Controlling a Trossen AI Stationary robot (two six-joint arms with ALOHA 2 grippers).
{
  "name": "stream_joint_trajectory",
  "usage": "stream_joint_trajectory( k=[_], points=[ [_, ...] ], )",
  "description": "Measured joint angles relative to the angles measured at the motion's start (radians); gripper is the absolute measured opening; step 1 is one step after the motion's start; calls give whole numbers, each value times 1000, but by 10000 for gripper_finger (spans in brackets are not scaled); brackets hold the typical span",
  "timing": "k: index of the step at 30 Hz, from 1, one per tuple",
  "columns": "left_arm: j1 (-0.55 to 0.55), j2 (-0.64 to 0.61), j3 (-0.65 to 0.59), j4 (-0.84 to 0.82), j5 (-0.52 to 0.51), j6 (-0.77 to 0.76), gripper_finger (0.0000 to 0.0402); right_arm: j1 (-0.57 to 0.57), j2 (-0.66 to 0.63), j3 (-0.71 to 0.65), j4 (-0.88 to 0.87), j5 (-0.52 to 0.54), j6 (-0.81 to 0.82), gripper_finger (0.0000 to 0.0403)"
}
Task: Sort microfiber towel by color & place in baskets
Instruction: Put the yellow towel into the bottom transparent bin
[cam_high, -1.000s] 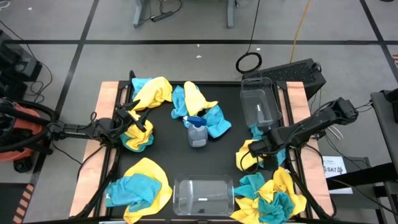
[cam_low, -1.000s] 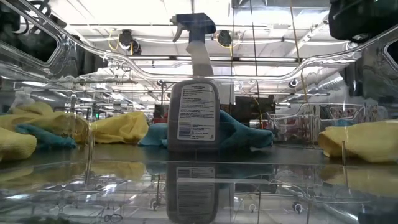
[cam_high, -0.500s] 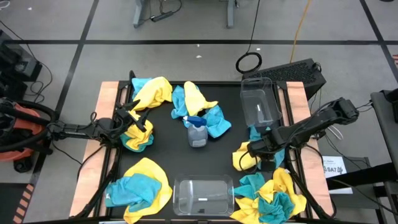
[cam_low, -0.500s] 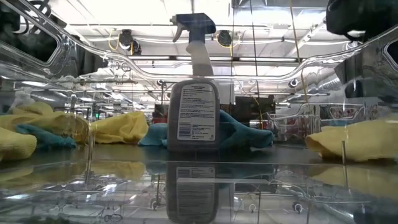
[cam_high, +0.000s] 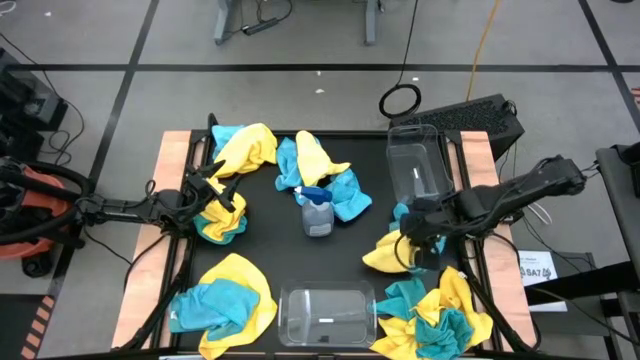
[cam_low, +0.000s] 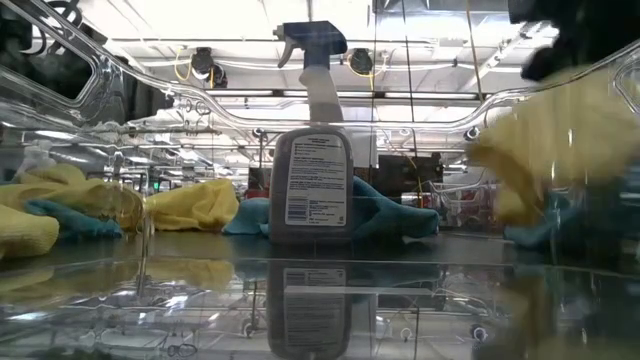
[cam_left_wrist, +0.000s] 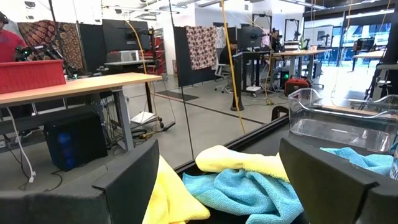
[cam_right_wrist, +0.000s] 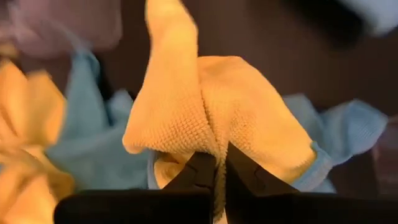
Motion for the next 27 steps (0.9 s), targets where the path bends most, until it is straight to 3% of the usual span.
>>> stream_joint_trajectory(
  k=[10, 15, 20, 22, 27],
  points=[
    [0, 0, 0, 0, 0, 0, 338, 4, -83, 189, -114, 196, -6, 1],
    [0, 0, 0, 0, 0, 0, 338, 14, -177, 195, 45, 9, -4, 0],
    [0, 0, 0, 0, 0, 0, 338, 14, -192, 219, -178, 253, 128, 0],
    [0, 0, 0, 0, 0, 0, 338, 22, -191, 208, -134, 222, 111, 0],
    [0, 0, 0, 0, 0, 0, 338, 37, -159, 188, 187, 85, -44, 0]
  ],
)
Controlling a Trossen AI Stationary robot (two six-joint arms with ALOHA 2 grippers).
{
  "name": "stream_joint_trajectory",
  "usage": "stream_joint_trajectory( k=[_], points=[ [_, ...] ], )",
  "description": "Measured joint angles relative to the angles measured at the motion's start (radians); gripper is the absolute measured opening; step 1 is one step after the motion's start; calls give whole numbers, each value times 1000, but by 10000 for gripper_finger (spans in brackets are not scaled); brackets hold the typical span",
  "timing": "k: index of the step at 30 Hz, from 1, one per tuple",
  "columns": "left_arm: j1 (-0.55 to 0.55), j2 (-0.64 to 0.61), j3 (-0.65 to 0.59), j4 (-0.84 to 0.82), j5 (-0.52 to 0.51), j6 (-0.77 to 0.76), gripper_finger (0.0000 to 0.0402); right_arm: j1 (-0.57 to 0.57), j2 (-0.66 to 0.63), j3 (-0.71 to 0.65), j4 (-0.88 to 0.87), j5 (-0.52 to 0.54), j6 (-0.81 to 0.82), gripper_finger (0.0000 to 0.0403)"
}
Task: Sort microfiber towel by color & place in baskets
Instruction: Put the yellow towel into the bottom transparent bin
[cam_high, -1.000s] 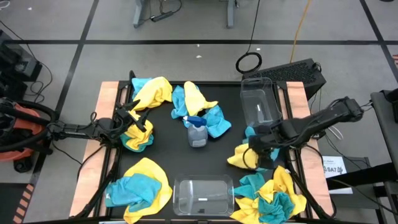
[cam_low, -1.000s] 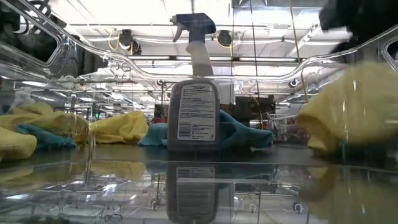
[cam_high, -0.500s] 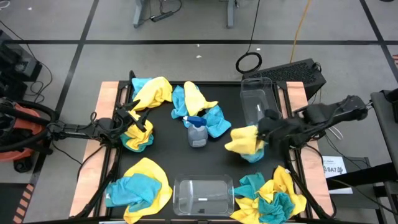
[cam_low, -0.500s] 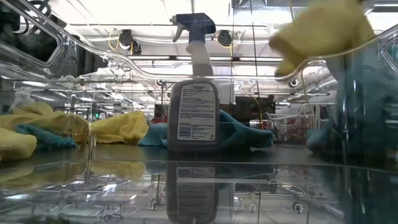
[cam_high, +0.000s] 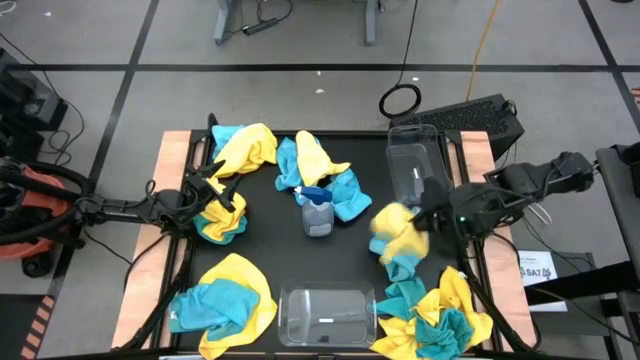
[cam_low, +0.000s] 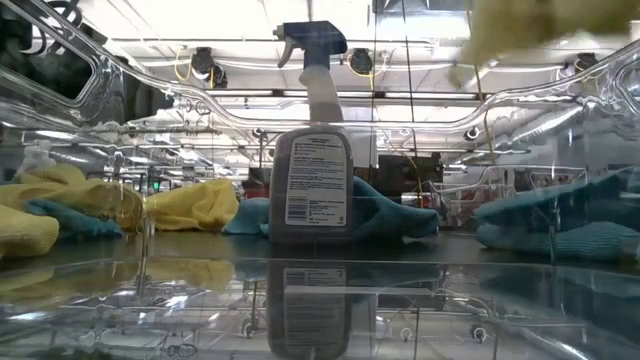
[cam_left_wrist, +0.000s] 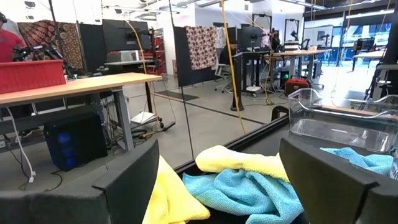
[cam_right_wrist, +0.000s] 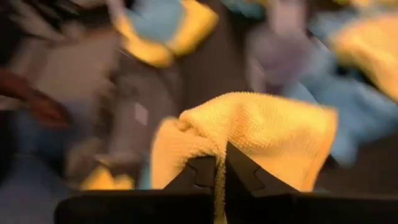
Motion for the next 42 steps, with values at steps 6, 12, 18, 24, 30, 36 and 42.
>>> stream_joint_trajectory(
  k=[6, 12, 18, 24, 30, 36, 42],
  points=[
    [0, 0, 0, 0, 0, 0, 338, 25, 115, -1, 252, -148, -158, 0],
    [0, 0, 0, 0, 0, 0, 338, 48, 261, -2, 382, -238, -237, 0],
    [0, 0, 0, 0, 0, 0, 338, 80, 377, -2, 537, -280, -300, 0],
    [0, 0, 0, 0, 0, 0, 338, 111, 467, -2, 673, -295, -381, 0],
    [0, 0, 0, 0, 0, 0, 338, 121, 575, -2, 738, -295, -439, 0],
    [0, 0, 0, 0, 0, 0, 338, 117, 687, -2, 746, -290, -468, 0],
    [0, 0, 0, 0, 0, 0, 338, 117, 779, -2, 779, -314, -471, 12]
  ],
)
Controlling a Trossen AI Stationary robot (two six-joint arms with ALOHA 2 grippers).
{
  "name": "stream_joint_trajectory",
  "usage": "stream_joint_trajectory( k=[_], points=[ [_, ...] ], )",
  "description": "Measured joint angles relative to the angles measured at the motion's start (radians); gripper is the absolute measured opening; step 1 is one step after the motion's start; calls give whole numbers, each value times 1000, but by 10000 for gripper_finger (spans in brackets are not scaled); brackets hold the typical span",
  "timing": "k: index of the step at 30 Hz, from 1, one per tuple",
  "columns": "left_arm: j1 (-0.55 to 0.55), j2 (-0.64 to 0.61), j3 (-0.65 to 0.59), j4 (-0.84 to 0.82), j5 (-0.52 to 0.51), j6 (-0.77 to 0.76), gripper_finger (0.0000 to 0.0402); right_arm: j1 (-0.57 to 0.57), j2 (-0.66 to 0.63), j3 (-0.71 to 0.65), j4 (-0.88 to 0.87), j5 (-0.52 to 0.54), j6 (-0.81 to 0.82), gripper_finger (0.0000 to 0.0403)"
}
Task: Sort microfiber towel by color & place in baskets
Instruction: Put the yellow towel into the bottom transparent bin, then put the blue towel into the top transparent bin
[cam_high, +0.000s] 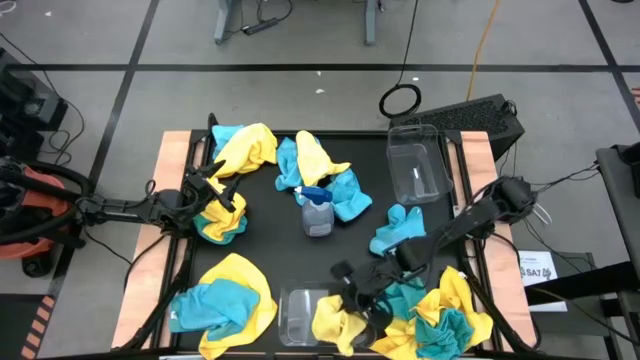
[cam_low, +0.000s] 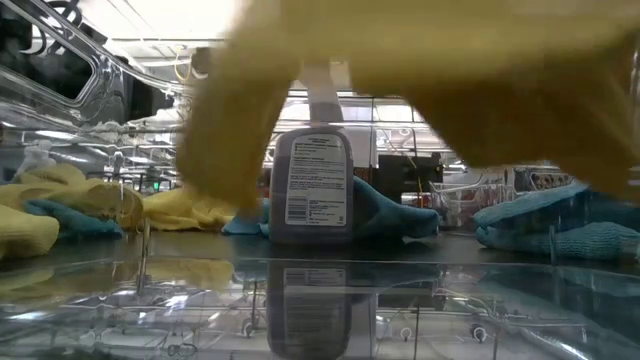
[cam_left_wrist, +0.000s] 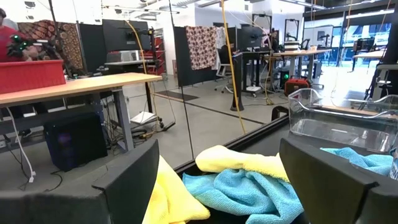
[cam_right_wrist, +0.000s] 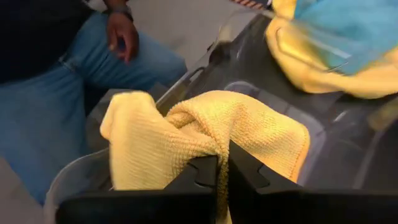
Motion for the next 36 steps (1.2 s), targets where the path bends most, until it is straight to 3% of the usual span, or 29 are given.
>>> stream_joint_trajectory(
  k=[5, 13, 19, 28, 36],
  points=[
    [0, 0, 0, 0, 0, 0, 338, 2, 38, 0, 4, -27, -9, 58],
    [0, 0, 0, 0, 0, 0, 338, 9, 8, 36, -17, -1, -3, 198],
    [0, 1, 0, -28, 3, 0, 338, 19, -45, 103, -182, 3, 22, 272],
    [0, 1, 0, -26, 7, 0, 338, 30, -76, 153, -517, 231, 97, 281],
    [0, 1, 0, -26, 7, 0, 338, 27, -89, 154, -830, 290, 261, 264]
  ],
)
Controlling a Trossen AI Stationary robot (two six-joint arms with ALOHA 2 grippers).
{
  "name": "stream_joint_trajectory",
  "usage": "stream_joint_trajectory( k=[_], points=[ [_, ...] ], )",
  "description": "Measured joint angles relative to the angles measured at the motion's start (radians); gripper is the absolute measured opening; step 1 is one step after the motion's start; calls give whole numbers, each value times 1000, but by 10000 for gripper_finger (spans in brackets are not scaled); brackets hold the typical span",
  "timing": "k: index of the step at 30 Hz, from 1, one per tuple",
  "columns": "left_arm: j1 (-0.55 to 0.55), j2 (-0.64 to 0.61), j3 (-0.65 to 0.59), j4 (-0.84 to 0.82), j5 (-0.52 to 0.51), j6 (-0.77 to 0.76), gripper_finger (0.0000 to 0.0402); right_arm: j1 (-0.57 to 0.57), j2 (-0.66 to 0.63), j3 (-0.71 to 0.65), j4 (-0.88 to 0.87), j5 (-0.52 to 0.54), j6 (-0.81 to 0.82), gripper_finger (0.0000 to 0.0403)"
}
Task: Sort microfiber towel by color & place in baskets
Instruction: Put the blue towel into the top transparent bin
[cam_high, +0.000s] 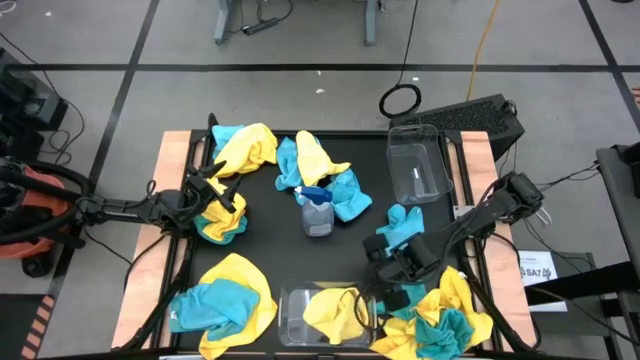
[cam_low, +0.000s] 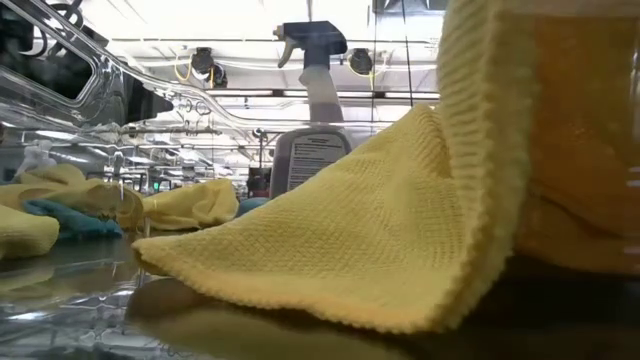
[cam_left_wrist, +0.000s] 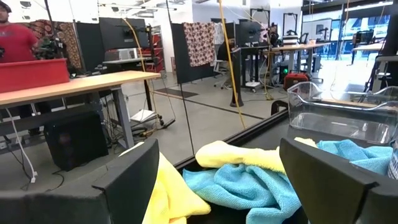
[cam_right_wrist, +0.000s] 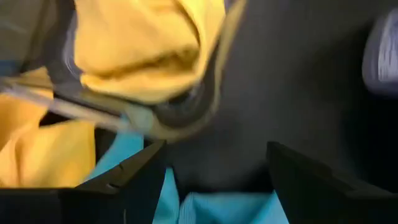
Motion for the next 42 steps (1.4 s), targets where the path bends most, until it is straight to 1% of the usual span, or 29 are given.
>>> stream_joint_trajectory(
  k=[5, 8, 14, 21, 29, 33, 35, 37, 39, 42],
  points=[
    [0, 0, 0, 0, 0, 0, 338, 5, -13, 1, -159, 2, 105, 263],
    [0, 0, 0, 0, 0, 0, 338, 13, -13, -4, -249, 31, 167, 263],
    [0, 0, 0, 0, 0, 0, 338, 22, -14, -95, -249, 49, 193, 263],
    [0, 0, 0, 0, 0, 0, 338, 18, -25, -277, -182, 45, 238, 263],
    [0, 0, 0, 0, 0, 0, 338, -35, -86, -510, 107, 18, 247, 263],
    [0, 0, 0, 0, 0, 0, 338, -68, -93, -574, 176, 2, 240, 256],
    [0, 0, 0, 0, 0, 0, 338, -78, -94, -587, 200, -7, 223, 236],
    [0, 0, 0, 0, 0, 0, 338, -82, -93, -587, 219, -4, 200, 201],
    [0, 0, 0, 0, 0, 0, 338, -87, -91, -587, 249, 15, 181, 151],
    [0, 0, 0, 0, 0, 0, 338, -93, -89, -588, 264, 19, 161, 57]
  ],
)
